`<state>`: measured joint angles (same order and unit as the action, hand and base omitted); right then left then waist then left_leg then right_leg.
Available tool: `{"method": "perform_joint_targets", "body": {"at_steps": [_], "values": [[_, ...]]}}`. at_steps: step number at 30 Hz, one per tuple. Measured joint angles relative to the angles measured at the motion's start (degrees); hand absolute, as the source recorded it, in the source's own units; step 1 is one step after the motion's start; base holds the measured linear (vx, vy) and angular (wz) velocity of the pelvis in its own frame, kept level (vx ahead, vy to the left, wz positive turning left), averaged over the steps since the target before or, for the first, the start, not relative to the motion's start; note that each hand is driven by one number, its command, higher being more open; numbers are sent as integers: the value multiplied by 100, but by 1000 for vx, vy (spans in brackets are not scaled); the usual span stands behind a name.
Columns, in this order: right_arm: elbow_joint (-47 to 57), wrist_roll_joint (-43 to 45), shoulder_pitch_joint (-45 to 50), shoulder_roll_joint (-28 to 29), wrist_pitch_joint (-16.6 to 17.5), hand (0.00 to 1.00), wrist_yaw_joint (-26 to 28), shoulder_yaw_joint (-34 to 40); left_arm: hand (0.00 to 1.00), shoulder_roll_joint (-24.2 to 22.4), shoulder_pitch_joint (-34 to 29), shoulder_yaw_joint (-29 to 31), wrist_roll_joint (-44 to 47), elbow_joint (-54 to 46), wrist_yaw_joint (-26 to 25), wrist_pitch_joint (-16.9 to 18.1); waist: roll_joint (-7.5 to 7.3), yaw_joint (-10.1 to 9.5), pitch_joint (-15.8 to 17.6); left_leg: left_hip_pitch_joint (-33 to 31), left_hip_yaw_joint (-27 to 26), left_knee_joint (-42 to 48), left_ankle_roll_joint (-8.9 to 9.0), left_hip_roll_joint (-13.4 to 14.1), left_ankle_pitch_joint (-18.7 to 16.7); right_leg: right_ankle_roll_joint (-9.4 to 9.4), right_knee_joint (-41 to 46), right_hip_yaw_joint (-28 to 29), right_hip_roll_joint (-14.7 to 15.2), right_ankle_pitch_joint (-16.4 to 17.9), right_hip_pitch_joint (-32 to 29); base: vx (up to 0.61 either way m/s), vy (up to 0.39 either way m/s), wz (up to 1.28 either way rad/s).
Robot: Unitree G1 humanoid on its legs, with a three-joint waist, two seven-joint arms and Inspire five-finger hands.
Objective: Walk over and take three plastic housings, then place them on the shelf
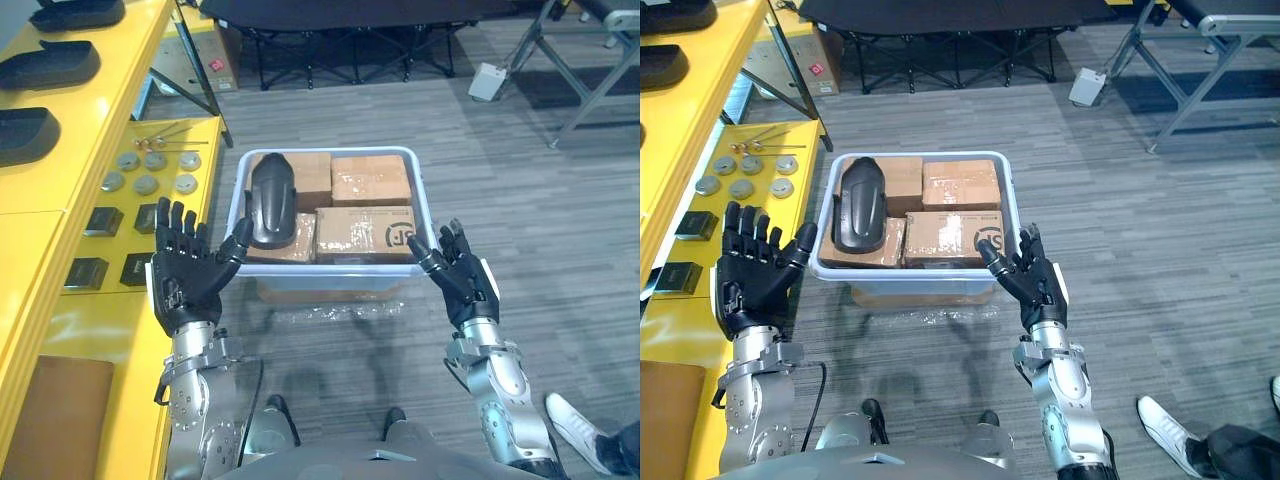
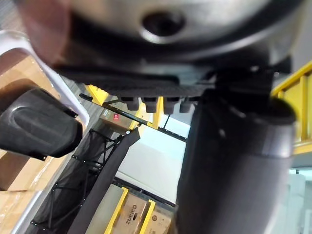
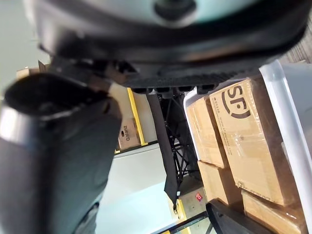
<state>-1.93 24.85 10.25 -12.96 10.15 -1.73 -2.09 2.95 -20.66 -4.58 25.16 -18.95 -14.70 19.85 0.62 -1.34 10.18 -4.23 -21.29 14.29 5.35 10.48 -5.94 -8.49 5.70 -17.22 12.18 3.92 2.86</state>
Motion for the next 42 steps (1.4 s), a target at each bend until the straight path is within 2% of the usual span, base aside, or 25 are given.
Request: {"method": "perform_joint_targets", "body": {"at_steps": [3, 8, 10, 11, 13, 15, 16, 19, 21, 23, 28, 30, 31, 33, 37, 42], "values": [[-143, -214, -120, -6, -142, 100, 3, 37, 100, 102, 3, 6, -142, 0, -9, -91, -13, -27, -24, -50, 94, -76, -43, -74, 35, 6, -91, -140, 5, -48, 23, -26, 24, 16], [-1495, -318, -1274, -335, -310, 100, 10, 289, 100, 126, 33, -38, -549, 81, 97, -520, -10, -50, -17, -411, 374, -119, -123, -205, 209, 5, -114, -467, 73, -107, -102, -61, 17, 28], [-2604, -318, -2449, -863, -383, 100, -72, 295, 100, 163, 43, -35, -532, 103, 234, -547, -16, -239, 75, -618, 551, -175, -184, -267, 365, 27, -112, -656, 90, -188, -209, -104, 25, 39], [-2755, -316, -2601, -923, -385, 100, -91, 290, 100, 164, 43, -38, -527, 106, 253, -547, -14, -255, 89, -644, 584, -175, -195, -280, 381, 27, -112, -690, 99, -189, -214, -122, 29, 44], [-3701, -309, -3690, -1425, -383, 100, -165, 246, 100, 186, 64, -193, -524, 189, 349, -536, 72, -458, 227, -792, 748, -230, -245, -367, 509, 15, -76, -859, 163, -213, -283, -142, 49, 44], [-4345, -314, -4622, -1923, -364, 100, -224, 92, 100, 265, 130, -386, -515, 353, 481, -504, 226, -613, 444, -919, 916, -305, -298, -419, 649, 9, -78, -1040, 198, -276, -309, -152, 52, 46], [-4788, -313, -5320, -2236, -342, 100, -360, -175, 100, 315, 159, -570, -497, 478, 564, -494, 309, -751, 603, -1016, 1017, -393, -331, -474, 773, 12, -60, -1140, 219, -310, -380, -147, 49, 40], [-5384, -319, -6354, -2573, -318, 100, -619, -729, 100, 396, 273, -870, -475, 778, 706, -446, 392, -938, 948, -1143, 1278, -474, -395, -573, 947, 19, 42, -1417, 275, -304, -398, -77, 40, 49], [-5529, -319, -6764, -2676, -317, 100, -719, -961, 100, 423, 313, -968, -450, 883, 784, -378, 398, -1015, 1118, -1238, 1337, -442, -419, -604, 966, 36, 145, -1486, 322, -283, -461, -55, 49, 26], [-5592, -325, -7199, -2808, -322, 100, -933, -1087, 100, 477, 355, -1089, -341, 989, 793, -298, 397, -1175, 1305, -1422, 1410, -400, -458, -651, 1018, 48, 372, -1570, 412, -218, -637, -40, 61, 27], [-5970, -376, -7716, -2976, -504, 100, -1144, -1360, 100, 497, 499, -1141, -257, 1282, 792, -24, 464, -1427, 1471, -1751, 1541, -123, -481, -688, 1001, 108, 822, -1690, 558, -56, -927, -42, 38, 16], [-6220, -440, -7947, -3010, -760, 100, -1267, -1450, 100, 506, 513, -1165, -136, 1440, 794, 127, 480, -1488, 1530, -1949, 1595, -28, -479, -683, 996, 128, 1005, -1708, 591, 53, -1108, -105, 13, 6], [-6431, -426, -8060, -3071, -959, 100, -1391, -1506, 100, 534, 535, -1260, -30, 1522, 775, 137, 524, -1555, 1649, -1984, 1615, 14, -478, -671, 997, 156, 1139, -1707, 618, 105, -1177, -116, 6, 7], [-6589, -431, -8066, -3255, -1194, 100, -1476, -1658, 100, 584, 530, -1350, -10, 1634, 779, 149, 573, -1619, 1677, -2148, 1661, 71, -478, -680, 996, 185, 1303, -1734, 670, 201, -1341, -106, 7, 9], [-6741, -431, -8171, -3509, -1597, 100, -1782, -1667, 100, 598, 541, -1418, 180, 1746, 805, 149, 703, -1720, 1819, -2402, 1678, 201, -501, -652, 1019, 199, 1549, -1693, 709, 221, -1629, -72, 2, -1], [-6845, -428, -8313, -3641, -1858, 100, -1969, -1893, 100, 599, 545, -1501, 379, 1865, 923, 294, 752, -1754, 1840, -2762, 1692, 455, -518, -621, 1016, 241, 1913, -1666, 792, 360, -1998, -24, -1, 0]]}}
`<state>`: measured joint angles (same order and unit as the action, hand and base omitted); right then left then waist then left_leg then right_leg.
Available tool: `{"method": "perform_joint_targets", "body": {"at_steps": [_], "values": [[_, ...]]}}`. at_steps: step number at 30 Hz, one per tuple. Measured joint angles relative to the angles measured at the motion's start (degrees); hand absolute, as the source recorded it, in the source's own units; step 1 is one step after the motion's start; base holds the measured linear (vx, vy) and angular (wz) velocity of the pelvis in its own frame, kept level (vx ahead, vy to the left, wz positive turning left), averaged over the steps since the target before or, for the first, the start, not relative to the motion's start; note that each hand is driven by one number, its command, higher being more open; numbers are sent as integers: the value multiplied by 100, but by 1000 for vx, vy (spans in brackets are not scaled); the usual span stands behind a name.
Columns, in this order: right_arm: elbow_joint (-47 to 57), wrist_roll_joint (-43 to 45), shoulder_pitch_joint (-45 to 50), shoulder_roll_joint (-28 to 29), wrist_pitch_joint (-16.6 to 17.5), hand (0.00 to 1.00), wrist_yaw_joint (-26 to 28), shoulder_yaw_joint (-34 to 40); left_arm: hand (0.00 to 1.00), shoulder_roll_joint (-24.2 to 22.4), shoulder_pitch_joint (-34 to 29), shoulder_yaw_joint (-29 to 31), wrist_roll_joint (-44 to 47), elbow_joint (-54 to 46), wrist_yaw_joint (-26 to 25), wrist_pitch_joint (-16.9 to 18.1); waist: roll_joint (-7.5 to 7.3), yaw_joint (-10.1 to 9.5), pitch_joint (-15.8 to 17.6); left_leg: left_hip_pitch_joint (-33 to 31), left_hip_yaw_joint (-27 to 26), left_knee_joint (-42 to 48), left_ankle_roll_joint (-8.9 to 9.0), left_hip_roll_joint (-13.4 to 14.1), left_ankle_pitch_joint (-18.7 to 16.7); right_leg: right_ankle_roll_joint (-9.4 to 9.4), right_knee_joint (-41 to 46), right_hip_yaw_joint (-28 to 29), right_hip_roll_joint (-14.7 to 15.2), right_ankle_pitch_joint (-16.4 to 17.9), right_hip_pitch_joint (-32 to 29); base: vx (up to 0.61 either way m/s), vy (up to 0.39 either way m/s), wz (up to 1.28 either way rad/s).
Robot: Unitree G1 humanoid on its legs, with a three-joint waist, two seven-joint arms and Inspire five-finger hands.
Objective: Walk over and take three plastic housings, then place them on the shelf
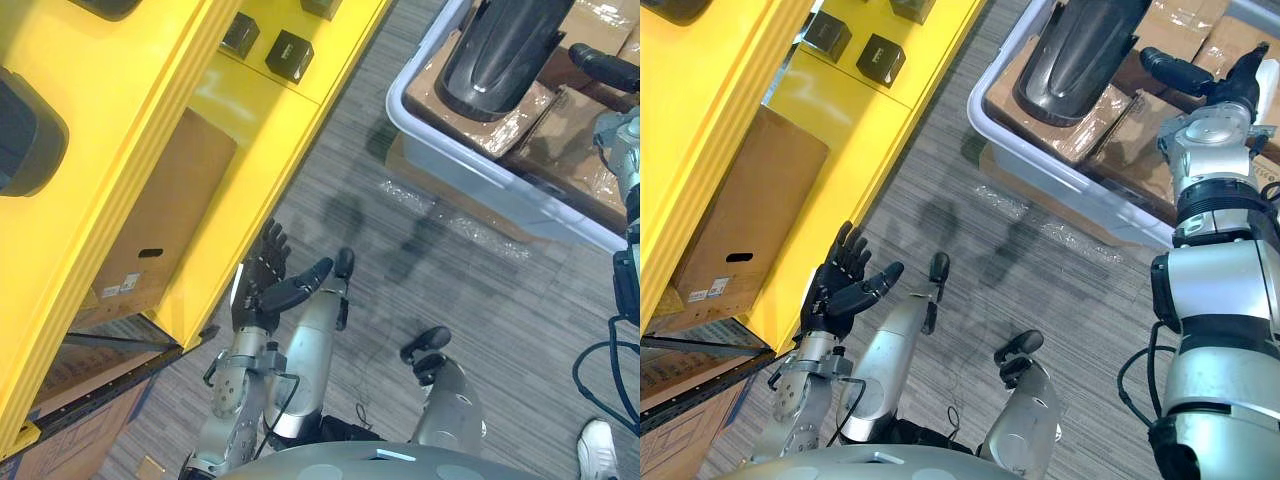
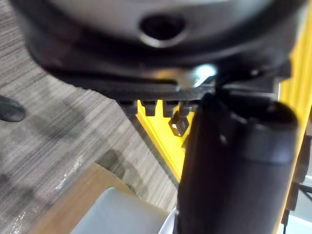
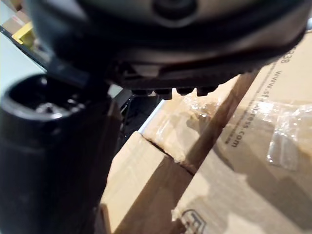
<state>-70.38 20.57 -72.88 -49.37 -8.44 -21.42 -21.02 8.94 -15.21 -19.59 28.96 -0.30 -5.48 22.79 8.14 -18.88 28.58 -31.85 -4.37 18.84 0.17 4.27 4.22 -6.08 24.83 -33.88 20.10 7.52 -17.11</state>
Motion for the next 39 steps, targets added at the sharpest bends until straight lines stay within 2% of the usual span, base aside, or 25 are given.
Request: {"method": "perform_joint_targets", "body": {"at_steps": [5, 9, 13, 23, 32, 37, 39], "values": [[-30, 17, -246, -185, 8, 100, -44, -315, 100, 1, 24, -32, 19, 81, 173, 27, 193, -98, 44, -307, 116, 267, 38, 44, -71, 84, 405, -23, 79, 233, -284, -51, -23, 4], [24, 13, -260, -288, 51, 100, -144, -451, 100, 3, 16, -31, 96, 260, 194, 75, 270, -173, 49, -536, 195, 396, 48, 44, -64, 112, 634, -72, 148, 326, -487, -16, -22, 9], [279, 10, -270, -294, 123, 100, -288, -683, 100, 10, 25, -29, 85, 266, 191, 201, 273, -160, 46, -666, 219, 504, 40, 40, -78, 125, 727, -84, 174, 350, -578, 3, 0, 1], [607, -13, -271, -302, 385, 100, -475, -898, 100, 141, 1, -44, 92, 202, 453, 210, 276, -141, 45, -700, 264, 610, 49, 16, -106, 164, 954, -141, 262, 486, -581, 4, 1, 4], [1040, -575, -487, -318, 639, 100, -1181, -898, 100, 284, -127, -269, 93, 87, 522, 210, 276, -91, 45, -644, 241, 638, 50, 13, -105, 169, 1042, -145, 300, 531, -537, 5, -2, 1], [1448, -848, -526, -328, 950, 100, -1227, -907, 100, 311, -130, -272, 218, 23, 586, 210, 276, -53, 45, -482, 175, 582, 48, 0, -103, 190, 1069, -104, 341, 557, -444, -1, 0, -1], [1513, -848, -527, -328, 1258, 100, -1023, -963, 100, 319, -129, -293, 217, 22, 586, 205, 276, -28, 45, -453, 174, 535, 48, -19, -88, 186, 1069, -116, 359, 557, -421, 0, 2, 5]]}}
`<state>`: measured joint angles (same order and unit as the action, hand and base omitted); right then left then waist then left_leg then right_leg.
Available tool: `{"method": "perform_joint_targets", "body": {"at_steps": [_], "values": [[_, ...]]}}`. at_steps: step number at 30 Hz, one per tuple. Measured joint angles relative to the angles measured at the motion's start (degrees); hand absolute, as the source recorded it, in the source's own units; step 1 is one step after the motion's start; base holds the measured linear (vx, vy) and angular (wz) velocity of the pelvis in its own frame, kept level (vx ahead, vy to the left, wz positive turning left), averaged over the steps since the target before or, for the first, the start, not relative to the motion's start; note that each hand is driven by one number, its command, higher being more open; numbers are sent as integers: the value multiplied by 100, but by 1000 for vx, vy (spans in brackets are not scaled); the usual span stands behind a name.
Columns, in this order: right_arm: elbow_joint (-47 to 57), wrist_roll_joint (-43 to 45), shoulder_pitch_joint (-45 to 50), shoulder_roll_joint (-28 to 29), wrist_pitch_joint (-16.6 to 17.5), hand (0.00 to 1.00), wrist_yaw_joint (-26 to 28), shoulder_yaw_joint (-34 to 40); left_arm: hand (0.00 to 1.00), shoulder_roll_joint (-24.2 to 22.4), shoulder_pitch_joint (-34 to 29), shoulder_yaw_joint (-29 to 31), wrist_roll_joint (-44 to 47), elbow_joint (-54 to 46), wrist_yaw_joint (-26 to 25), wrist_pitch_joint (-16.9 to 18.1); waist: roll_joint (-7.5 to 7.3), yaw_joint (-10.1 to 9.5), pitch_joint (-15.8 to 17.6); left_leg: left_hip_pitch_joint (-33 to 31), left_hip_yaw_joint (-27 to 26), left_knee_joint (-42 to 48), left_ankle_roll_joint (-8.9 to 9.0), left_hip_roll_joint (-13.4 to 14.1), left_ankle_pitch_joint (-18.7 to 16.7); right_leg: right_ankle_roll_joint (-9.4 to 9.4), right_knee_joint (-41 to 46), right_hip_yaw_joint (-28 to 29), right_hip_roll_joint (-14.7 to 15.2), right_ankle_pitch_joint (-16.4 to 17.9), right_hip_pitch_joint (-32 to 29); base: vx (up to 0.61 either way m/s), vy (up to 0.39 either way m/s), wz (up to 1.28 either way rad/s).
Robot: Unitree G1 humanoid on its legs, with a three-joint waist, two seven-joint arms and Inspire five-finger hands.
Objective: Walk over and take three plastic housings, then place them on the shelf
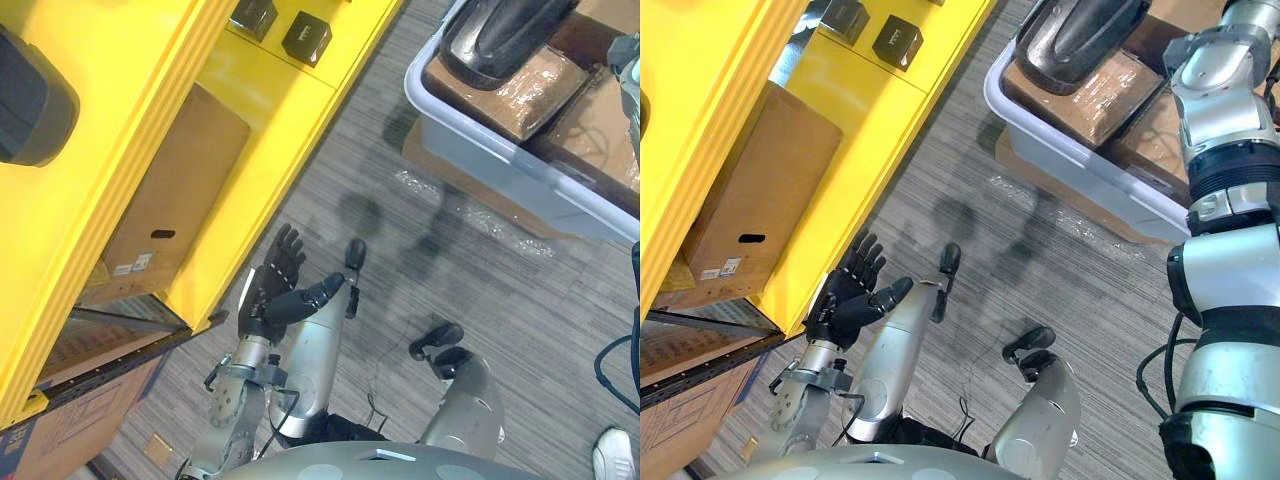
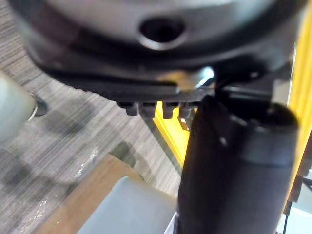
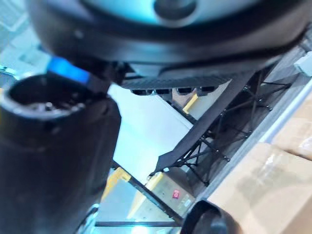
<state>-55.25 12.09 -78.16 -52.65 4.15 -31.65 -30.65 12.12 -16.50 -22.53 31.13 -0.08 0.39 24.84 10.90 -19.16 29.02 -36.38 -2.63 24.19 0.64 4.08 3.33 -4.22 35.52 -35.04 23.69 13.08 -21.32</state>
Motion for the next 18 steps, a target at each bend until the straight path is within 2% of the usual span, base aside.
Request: {"method": "perform_joint_targets", "body": {"at_steps": [4, 7, 14, 18], "values": [[46, 50, -1, 43, 525, 100, 758, -152, 100, 9, 6, -33, -5, 10, 3, -15, 0, 34, 0, 49, 35, -123, -2, -57, 69, -43, -5, -73, 20, -5, 53, 22, -8, 9], [46, 255, 0, 219, 750, 100, 1200, -152, 100, 10, 22, -62, -5, 29, 0, -33, 3, -10, -2, 101, 76, -151, 2, -98, 82, -62, 36, -142, 47, 39, 140, 40, -26, 12], [-36, 272, 43, 420, 735, 100, 1851, -161, 100, 12, 48, -244, -7, 212, -18, -142, 12, -128, -8, 153, 205, -410, 20, -273, 245, -86, 102, -329, 215, 138, 199, 23, -16, 17], [-214, 286, 65, 511, 369, 100, 1994, -259, 100, 12, 58, -246, -7, 221, -15, -149, 31, -125, -21, 216, 249, -539, 9, -357, 314, -100, 114, -405, 270, 159, 258, 19, -10, 14]]}}
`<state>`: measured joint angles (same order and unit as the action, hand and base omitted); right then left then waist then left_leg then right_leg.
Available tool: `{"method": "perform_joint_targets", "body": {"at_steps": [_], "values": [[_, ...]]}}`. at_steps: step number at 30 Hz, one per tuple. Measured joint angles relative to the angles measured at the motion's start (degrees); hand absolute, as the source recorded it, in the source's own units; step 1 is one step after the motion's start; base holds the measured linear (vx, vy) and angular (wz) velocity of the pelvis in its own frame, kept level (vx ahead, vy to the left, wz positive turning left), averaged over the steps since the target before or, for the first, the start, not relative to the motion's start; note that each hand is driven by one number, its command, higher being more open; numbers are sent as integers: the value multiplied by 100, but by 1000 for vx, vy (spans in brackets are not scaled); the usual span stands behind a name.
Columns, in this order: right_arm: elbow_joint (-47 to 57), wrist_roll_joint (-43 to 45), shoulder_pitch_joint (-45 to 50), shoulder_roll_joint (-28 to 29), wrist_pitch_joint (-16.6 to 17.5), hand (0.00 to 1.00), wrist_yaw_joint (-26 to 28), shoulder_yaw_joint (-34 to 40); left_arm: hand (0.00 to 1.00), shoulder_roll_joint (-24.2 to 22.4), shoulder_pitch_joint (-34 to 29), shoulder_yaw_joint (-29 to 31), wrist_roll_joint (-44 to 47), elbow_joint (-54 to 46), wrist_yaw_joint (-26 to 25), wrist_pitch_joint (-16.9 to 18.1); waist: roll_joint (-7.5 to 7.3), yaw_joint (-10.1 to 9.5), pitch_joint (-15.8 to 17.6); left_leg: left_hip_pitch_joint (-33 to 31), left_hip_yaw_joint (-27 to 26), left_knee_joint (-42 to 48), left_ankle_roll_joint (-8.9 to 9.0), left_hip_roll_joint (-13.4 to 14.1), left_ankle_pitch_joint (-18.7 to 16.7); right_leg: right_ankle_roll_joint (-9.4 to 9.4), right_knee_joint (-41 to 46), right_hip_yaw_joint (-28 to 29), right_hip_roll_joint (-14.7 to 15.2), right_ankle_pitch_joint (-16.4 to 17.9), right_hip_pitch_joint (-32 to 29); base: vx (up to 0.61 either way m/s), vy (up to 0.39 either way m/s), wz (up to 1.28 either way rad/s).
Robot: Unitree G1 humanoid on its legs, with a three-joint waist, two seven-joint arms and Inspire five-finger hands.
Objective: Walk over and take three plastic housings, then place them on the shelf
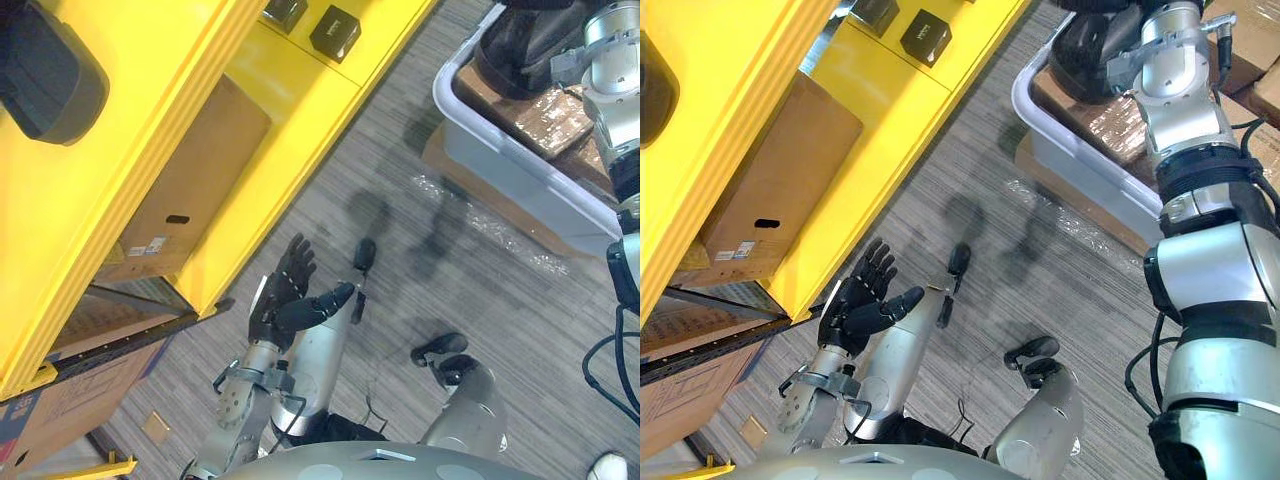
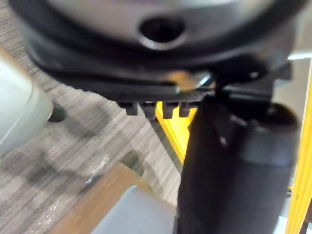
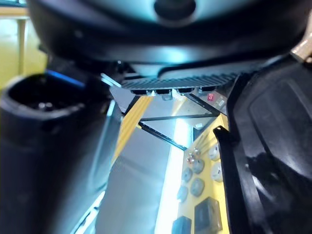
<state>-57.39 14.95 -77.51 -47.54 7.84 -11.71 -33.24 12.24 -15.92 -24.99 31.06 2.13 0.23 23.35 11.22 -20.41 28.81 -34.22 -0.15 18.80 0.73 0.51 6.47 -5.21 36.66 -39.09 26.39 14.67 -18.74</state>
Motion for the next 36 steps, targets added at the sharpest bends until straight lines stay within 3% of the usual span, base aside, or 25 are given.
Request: {"method": "perform_joint_targets", "body": {"at_steps": [4, 6, 15, 19, 24, 29, 36], "values": [[-431, 176, 58, 75, -638, 100, -5, -100, 100, 0, 7, -12, 1, 0, 2, 0, 10, -6, -7, 21, 31, -127, 11, -17, 60, -5, -32, -47, -6, -4, 2, 6, -15, 4], [-632, 461, 168, 74, -787, 100, -89, -107, 100, 2, 13, -52, 2, 4, -6, -2, 33, -9, -22, 22, 40, -155, 13, -17, 74, -9, -50, -61, -17, -6, 6, 5, -12, 2], [-746, 547, 533, 72, -689, 100, -689, 136, 100, -2, 92, -435, 32, 25, -177, -90, 346, 15, -242, 95, -26, -242, 13, 12, 121, -21, -80, 25, -34, -18, -25, 1, -9, -4], [-681, 352, 818, 71, -748, 100, -732, 405, 100, -7, 221, -398, 259, 36, -217, -91, 359, 24, -251, 270, -121, -409, 24, 31, 182, -23, -119, 133, -49, -27, -9, -1, -17, -11], [-463, 230, 1063, 65, -717, 100, -523, 757, 100, -14, 214, -322, 254, 36, -241, -108, 354, 177, -248, 289, -218, -425, 19, 102, 182, -24, -340, 202, -161, -188, 4, -2, 8, -12], [55, 96, 1484, 2, -666, 100, -238, 956, 100, -18, 165, -144, 251, 33, -242, -117, 277, 358, -206, 341, -390, -470, -16, 165, 175, -35, -607, 338, -267, -404, 11, -4, 31, -19], [900, 97, 2274, 19, -913, 100, -115, 1371, 100, -18, -127, 315, 225, -210, -330, -158, -202, 606, -39, 454, -617, -499, -107, 272, 110, -19, -1026, 530, -454, -663, 88, 7, 24, -18]]}}
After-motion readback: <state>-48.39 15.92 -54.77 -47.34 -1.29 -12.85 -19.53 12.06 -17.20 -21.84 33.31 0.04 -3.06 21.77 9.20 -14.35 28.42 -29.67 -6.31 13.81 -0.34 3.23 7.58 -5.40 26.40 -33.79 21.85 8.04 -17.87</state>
